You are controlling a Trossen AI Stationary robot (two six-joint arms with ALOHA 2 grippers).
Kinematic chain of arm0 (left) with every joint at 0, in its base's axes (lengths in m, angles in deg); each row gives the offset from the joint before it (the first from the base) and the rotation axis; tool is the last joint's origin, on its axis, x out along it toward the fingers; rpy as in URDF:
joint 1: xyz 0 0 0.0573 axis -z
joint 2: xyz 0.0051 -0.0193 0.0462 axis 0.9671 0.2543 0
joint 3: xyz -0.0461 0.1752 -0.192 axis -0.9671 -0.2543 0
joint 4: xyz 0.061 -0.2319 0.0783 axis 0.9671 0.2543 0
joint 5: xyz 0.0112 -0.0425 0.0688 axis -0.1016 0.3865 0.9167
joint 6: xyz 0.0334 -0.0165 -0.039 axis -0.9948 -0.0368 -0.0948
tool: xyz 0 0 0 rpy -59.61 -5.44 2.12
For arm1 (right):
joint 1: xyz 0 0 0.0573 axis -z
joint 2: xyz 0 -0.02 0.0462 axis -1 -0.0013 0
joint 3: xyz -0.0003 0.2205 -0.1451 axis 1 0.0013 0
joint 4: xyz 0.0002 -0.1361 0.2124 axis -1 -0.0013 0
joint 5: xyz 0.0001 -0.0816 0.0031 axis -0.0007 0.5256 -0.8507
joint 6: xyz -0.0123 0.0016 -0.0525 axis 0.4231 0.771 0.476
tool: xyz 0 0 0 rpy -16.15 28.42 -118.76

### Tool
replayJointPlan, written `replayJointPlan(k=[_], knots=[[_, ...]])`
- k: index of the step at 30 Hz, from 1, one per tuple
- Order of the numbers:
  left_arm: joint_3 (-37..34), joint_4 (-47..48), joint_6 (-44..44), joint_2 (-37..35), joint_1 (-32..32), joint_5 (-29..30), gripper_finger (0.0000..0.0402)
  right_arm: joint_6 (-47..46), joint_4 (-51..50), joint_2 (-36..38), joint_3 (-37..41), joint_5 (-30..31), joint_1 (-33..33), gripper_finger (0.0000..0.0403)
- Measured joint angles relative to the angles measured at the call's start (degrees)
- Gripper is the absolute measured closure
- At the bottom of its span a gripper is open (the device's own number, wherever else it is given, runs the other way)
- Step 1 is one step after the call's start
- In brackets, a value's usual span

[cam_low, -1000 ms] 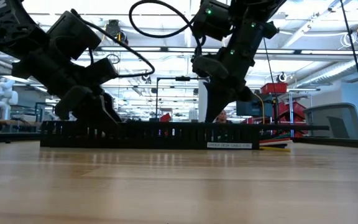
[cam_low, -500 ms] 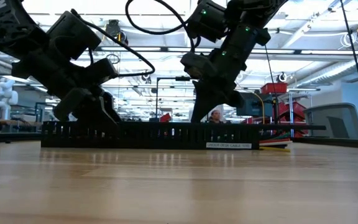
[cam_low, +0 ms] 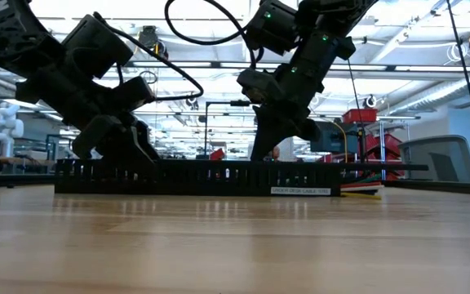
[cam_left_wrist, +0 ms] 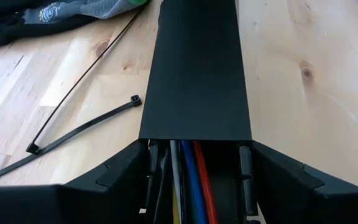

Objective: Ziptie cables
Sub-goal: Close the black cable duct

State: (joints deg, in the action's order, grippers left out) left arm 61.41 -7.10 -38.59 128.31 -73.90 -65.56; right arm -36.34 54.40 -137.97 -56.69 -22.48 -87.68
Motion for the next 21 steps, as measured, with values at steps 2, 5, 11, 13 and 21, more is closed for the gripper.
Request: replayJointPlan(k=[2,5,11,13,21], knots=[[0.0,0.0,0.0,0.0,-0.1,-0.7,0.0149,0.0,0.0,0.0,0.0,0.0,0.0,0.0403],[0.2,0.7,0.1,0.0,-0.1,-1.8,0.0136,0.1,0.0,0.0,0.0,0.0,0.0,0.0403],[0.4,4.1,0.1,0.0,-0.3,-2.8,0.0074,0.2,0.4,0.0,0.0,0.1,0.0,0.0403],[0.4,3.8,0.0,0.0,-0.3,-1.1,0.0048,0.2,0.4,0.0,0.0,0.1,0.0,0.0403],[3.0,7.5,-1.1,-4.0,-0.3,0.6,0.0008,0.2,0.8,0.0,0.0,0.2,0.0,0.0403]])
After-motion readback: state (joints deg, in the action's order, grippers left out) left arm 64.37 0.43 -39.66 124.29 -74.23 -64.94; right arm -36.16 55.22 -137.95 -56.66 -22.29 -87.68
